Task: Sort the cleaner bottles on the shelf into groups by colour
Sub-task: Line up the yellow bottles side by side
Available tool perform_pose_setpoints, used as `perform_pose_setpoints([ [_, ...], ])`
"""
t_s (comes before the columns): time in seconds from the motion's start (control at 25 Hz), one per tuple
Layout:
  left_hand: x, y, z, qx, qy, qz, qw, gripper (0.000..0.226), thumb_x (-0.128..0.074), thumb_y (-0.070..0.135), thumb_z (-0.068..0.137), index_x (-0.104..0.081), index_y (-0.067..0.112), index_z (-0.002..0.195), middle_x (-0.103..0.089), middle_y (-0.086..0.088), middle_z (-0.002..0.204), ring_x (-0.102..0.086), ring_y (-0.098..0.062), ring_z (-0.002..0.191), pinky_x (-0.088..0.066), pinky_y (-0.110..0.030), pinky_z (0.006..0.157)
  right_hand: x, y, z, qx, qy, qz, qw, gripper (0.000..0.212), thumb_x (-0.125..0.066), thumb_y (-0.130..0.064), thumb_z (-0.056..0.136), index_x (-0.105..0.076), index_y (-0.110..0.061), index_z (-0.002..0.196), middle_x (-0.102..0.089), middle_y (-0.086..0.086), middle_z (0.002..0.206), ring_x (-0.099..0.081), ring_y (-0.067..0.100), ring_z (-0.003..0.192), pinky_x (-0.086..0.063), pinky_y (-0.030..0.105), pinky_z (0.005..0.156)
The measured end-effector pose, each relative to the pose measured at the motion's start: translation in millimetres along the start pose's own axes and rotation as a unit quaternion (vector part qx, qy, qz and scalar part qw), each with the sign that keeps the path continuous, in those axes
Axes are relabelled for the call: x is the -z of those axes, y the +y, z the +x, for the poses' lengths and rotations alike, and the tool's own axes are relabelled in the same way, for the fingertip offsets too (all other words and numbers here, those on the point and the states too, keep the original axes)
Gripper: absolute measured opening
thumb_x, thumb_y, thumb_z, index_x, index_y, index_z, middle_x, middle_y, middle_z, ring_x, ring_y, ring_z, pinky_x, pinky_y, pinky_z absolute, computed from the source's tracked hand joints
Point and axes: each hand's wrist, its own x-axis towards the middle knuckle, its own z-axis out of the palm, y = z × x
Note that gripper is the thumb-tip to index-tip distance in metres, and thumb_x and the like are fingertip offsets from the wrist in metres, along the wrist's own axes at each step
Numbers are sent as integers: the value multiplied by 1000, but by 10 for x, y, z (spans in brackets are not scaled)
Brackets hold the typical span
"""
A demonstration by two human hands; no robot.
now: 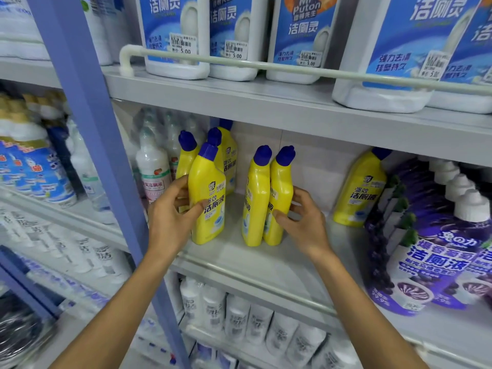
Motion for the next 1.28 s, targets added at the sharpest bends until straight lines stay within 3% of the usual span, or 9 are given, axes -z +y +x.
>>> perform_pose_setpoints([
  [0.12, 35, 128, -48, 21, 56, -31, 998, 61, -87, 13, 77, -61, 17, 132, -71, -3, 106, -68, -11, 94, -58, -20, 80, 4, -16, -2, 1, 1, -5, 1000, 53, -80, -6, 84, -59, -25, 129, -69, -16, 118, -65, -7, 104, -51, 8, 79],
  [0.24, 56, 434, -125, -80, 93, -17, 992, 51, -85, 14, 80, -63, 16, 126, -69, -1, 111, -67, -14, 104, -57, -30, 89, 34, -19, 24, 6, -2, -16, 1000, 53, -80, -4, 83, -60, -24, 128, -70, -16, 115, -66, -5, 103, -52, 10, 79],
  [0.32, -87, 605, -135, -129, 10, -33, 991, 56, -85, 12, 79, -61, 13, 129, -65, -2, 121, -64, -15, 114, -55, -29, 94, 74, -15, 44, 8, -9, -27, 1000, 52, -79, -2, 83, -61, -23, 127, -71, -13, 113, -67, 0, 103, -53, 12, 80],
  [0.44, -459, 654, 30, -48, -164, -89, 981, 87, -89, 14, 75, -43, 22, 148, -54, 4, 141, -54, -6, 128, -51, -24, 101, 181, -22, 61, 1, -22, -47, 999, 50, -77, 1, 82, -63, -19, 126, -73, -10, 110, -69, 3, 100, -54, 15, 80],
  [0.6, -831, 371, 247, 7, -280, -116, 953, 94, -91, 17, 72, -36, 31, 147, -59, 10, 134, -58, 1, 122, -52, -38, 104, 441, -26, 33, -13, -45, -57, 997, 50, -75, 7, 81, -64, -15, 125, -75, -5, 109, -71, 8, 100, -56, 21, 83],
  [0.92, -1345, 234, 220, 46, -128, -88, 987, 94, -94, 58, 41, -46, 41, 120, -66, 10, 115, -68, -11, 103, -59, -44, 86, 668, 58, 6, -12, -39, -64, 997, 52, -78, 4, 82, -61, -14, 128, -75, -5, 113, -73, 14, 103, -59, 30, 87],
  [1.04, -1403, 139, 184, 61, -140, -92, 984, 93, -96, 51, 46, -48, 37, 124, -65, 10, 118, -67, -7, 105, -59, -37, 86, 648, 124, -23, -15, -7, -48, 999, 56, -78, 3, 84, -56, -19, 130, -72, -4, 120, -71, 13, 108, -58, 27, 87],
  [1.16, -1298, -39, 80, 58, -226, -112, 966, 87, -96, 17, 61, -44, 43, 126, -63, 20, 118, -65, 7, 103, -56, -23, 83, 639, 224, -99, -34, -2, -50, 998, 48, -75, 1, 88, -53, -17, 127, -70, -3, 118, -70, 6, 102, -56, 22, 81],
  [1.28, -1330, -137, 74, 75, -231, -73, 967, 84, -96, 20, 64, -44, 33, 129, -63, 20, 117, -65, 4, 102, -58, -30, 86, 630, 293, -11, -38, 0, -62, 997, 48, -71, 3, 91, -53, -16, 132, -69, 0, 120, -70, 4, 102, -55, 19, 80],
])
